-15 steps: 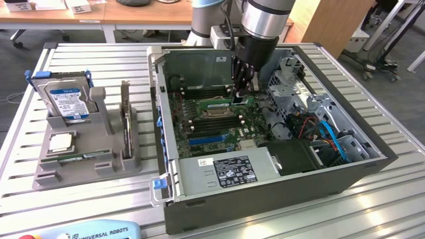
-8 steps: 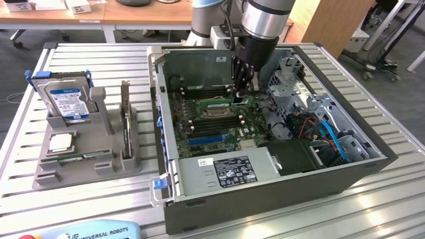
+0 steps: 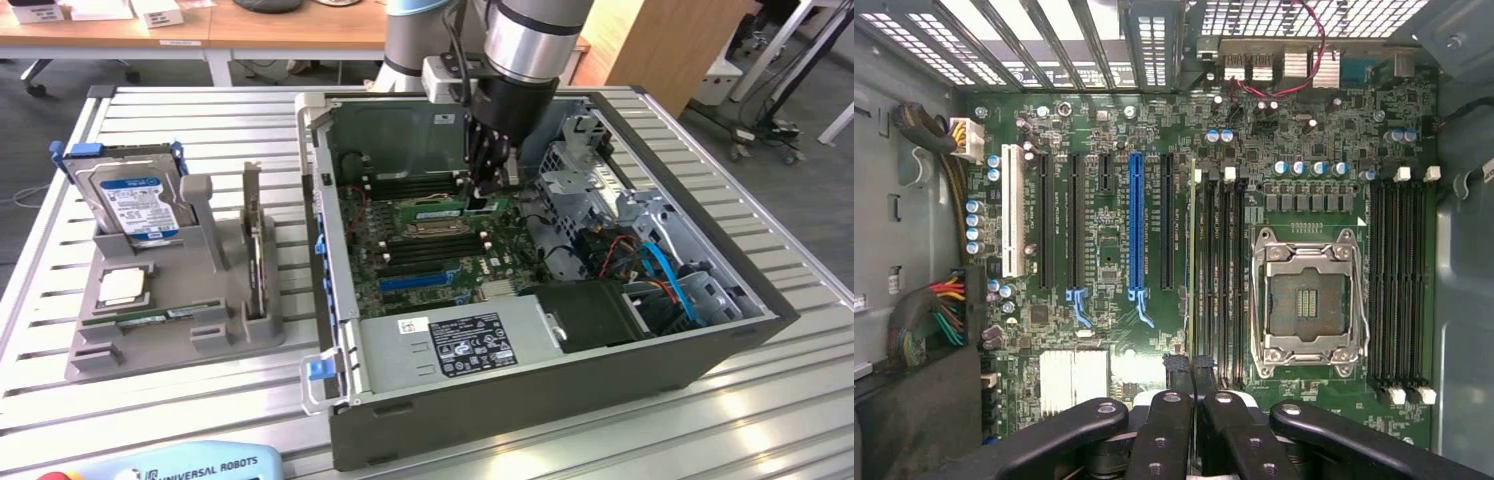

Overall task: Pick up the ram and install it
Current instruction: 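Insert the ram into the slot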

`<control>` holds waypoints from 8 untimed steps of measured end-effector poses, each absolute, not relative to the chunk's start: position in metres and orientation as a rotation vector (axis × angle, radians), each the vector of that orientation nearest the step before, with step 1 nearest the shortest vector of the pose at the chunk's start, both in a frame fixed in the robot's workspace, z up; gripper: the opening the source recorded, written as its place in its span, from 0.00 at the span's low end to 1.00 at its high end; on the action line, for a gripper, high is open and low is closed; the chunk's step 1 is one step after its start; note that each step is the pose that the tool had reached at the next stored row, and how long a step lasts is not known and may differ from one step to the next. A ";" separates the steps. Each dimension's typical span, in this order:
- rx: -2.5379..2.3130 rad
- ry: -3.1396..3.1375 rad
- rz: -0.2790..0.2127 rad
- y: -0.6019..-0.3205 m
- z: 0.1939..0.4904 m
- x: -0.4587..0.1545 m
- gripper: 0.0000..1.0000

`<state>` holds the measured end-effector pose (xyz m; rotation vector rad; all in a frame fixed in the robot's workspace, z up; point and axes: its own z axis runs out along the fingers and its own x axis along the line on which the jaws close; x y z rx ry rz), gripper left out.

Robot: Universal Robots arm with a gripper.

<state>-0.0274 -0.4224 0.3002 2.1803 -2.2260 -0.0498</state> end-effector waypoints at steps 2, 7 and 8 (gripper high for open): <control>2.180 -2.226 -0.050 -0.422 0.297 -0.027 0.11; 2.180 -2.226 -0.050 -0.422 0.295 -0.027 0.11; 2.180 -2.226 -0.050 -0.422 0.295 -0.027 0.11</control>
